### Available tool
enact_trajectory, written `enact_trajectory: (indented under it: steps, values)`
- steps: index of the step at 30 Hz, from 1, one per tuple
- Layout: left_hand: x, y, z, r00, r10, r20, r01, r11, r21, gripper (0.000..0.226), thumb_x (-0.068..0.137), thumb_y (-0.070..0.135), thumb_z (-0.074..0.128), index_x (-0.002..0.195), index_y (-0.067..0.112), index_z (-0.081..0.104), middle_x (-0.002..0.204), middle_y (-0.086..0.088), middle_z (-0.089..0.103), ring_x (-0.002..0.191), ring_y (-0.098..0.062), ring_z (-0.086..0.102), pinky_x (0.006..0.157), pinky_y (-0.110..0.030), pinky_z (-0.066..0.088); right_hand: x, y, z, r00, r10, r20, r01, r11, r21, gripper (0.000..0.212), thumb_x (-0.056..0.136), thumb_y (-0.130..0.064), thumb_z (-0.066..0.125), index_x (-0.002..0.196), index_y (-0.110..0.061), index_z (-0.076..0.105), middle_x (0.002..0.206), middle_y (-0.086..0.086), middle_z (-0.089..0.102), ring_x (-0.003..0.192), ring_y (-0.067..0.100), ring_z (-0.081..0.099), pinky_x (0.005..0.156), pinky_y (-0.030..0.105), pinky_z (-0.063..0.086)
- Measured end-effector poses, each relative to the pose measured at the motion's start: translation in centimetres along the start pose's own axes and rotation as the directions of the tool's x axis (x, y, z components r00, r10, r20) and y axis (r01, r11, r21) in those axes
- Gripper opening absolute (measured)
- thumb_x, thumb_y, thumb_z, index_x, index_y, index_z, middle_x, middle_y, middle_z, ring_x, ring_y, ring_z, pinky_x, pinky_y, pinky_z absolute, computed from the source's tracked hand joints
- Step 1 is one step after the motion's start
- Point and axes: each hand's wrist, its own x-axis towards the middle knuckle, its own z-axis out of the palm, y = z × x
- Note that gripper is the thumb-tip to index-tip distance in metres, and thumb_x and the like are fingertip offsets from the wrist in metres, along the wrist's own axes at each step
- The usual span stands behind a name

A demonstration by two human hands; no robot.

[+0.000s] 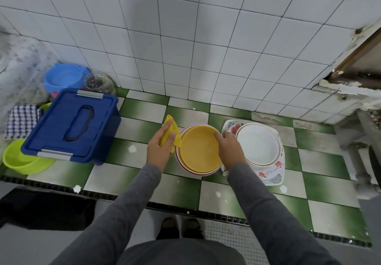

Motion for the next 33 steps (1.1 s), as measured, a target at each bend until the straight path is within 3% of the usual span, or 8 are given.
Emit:
enact_trajectory:
  steps: [8, 13, 16, 19, 22, 24, 27, 33]
  values:
    - [-0.1, -0.2, 0.1, 1.0, -0.018, 0.0, 0.018, 1.0, 0.022, 0.038, 0.099, 0.027, 0.059, 0.131, 0.045, 0.051, 0.149, 0.003, 0.045, 0.127, -0.018, 0.044, 0.099, -0.036, 0.047, 0.0, 0.2, -1.3, 0.996, -0.075, 0.054, 0.079, 0.993, -0.092, 0.054, 0.102, -0.008, 0.046, 0.152, -0.018, 0.027, 0.133, 0.02, 0.054, 0.117, 0.035, 0.059, 0.098, 0.04, 0.05]
    - [-0.2, -0.1, 0.2, 1.0, -0.015, -0.005, 0.015, 1.0, 0.027, 0.038, 0.099, 0.027, 0.058, 0.131, 0.045, 0.051, 0.149, 0.002, 0.045, 0.128, -0.019, 0.044, 0.099, -0.037, 0.048, -0.8, 0.1, -1.7, 0.991, -0.111, 0.075, 0.115, 0.992, -0.051, 0.06, 0.105, -0.019, 0.049, 0.157, -0.018, 0.019, 0.147, 0.019, 0.045, 0.125, 0.036, 0.055, 0.103, 0.042, 0.048]
    - [-0.4, 0.0, 0.2, 1.0, -0.011, -0.007, 0.011, 1.0, 0.02, 0.038, 0.099, 0.027, 0.058, 0.132, 0.045, 0.051, 0.144, 0.005, 0.046, 0.127, -0.019, 0.045, 0.097, -0.036, 0.048, -1.0, 0.0, -2.0, 0.99, -0.135, 0.04, 0.139, 0.986, -0.091, 0.062, 0.104, -0.021, 0.049, 0.158, -0.021, 0.018, 0.151, 0.016, 0.043, 0.124, 0.034, 0.057, 0.101, 0.041, 0.049]
    - [-0.4, 0.0, 0.1, 1.0, -0.01, -0.019, 0.011, 1.0, 0.013, 0.039, 0.099, 0.027, 0.059, 0.133, 0.044, 0.052, 0.142, 0.007, 0.046, 0.127, -0.02, 0.045, 0.1, -0.039, 0.048, -0.9, 0.3, -1.9, 0.983, -0.177, -0.048, 0.167, 0.973, -0.161, 0.054, 0.106, -0.019, 0.044, 0.156, -0.024, 0.026, 0.141, 0.014, 0.055, 0.111, 0.033, 0.064, 0.089, 0.039, 0.054]
    - [-0.4, 0.0, 0.1, 0.999, -0.019, -0.032, 0.019, 1.0, 0.004, 0.039, 0.099, 0.027, 0.059, 0.132, 0.045, 0.051, 0.138, 0.01, 0.045, 0.126, -0.02, 0.045, 0.101, -0.041, 0.048, -0.6, 0.8, -1.7, 0.955, -0.238, -0.177, 0.237, 0.971, -0.024, 0.044, 0.104, -0.014, 0.044, 0.147, -0.023, 0.049, 0.113, 0.019, 0.064, 0.091, 0.036, 0.065, 0.074, 0.032, 0.049]
    - [-0.5, 0.1, 0.1, 0.999, -0.019, -0.039, 0.02, 1.0, 0.005, 0.039, 0.099, 0.027, 0.059, 0.132, 0.045, 0.051, 0.137, 0.01, 0.045, 0.125, -0.019, 0.045, 0.101, -0.042, 0.048, -0.4, 1.1, -1.6, 0.939, -0.27, -0.211, 0.289, 0.955, 0.067, 0.039, 0.104, -0.016, 0.046, 0.141, -0.024, 0.056, 0.103, 0.018, 0.06, 0.085, 0.032, 0.061, 0.072, 0.03, 0.044]
    - [-0.5, 0.1, 0.0, 0.999, -0.022, -0.044, 0.022, 1.0, 0.003, 0.039, 0.099, 0.028, 0.059, 0.133, 0.046, 0.051, 0.136, 0.01, 0.044, 0.125, -0.02, 0.045, 0.099, -0.04, 0.048, -0.6, 1.4, -1.8, 0.953, -0.267, -0.142, 0.289, 0.944, 0.162, 0.039, 0.106, -0.027, 0.045, 0.144, -0.031, 0.051, 0.107, 0.01, 0.05, 0.09, 0.02, 0.049, 0.083, 0.029, 0.048]
    - [-0.5, 0.0, -0.1, 0.998, -0.015, -0.055, 0.017, 0.999, 0.028, 0.042, 0.1, 0.027, 0.057, 0.14, 0.039, 0.05, 0.15, 0.0, 0.043, 0.124, -0.02, 0.044, 0.096, -0.038, 0.048, -1.4, 1.0, -1.9, 0.975, -0.223, 0.009, 0.207, 0.921, 0.331, 0.043, 0.105, -0.039, 0.046, 0.147, -0.041, 0.042, 0.118, 0.002, 0.034, 0.105, 0.015, 0.042, 0.099, 0.031, 0.045]
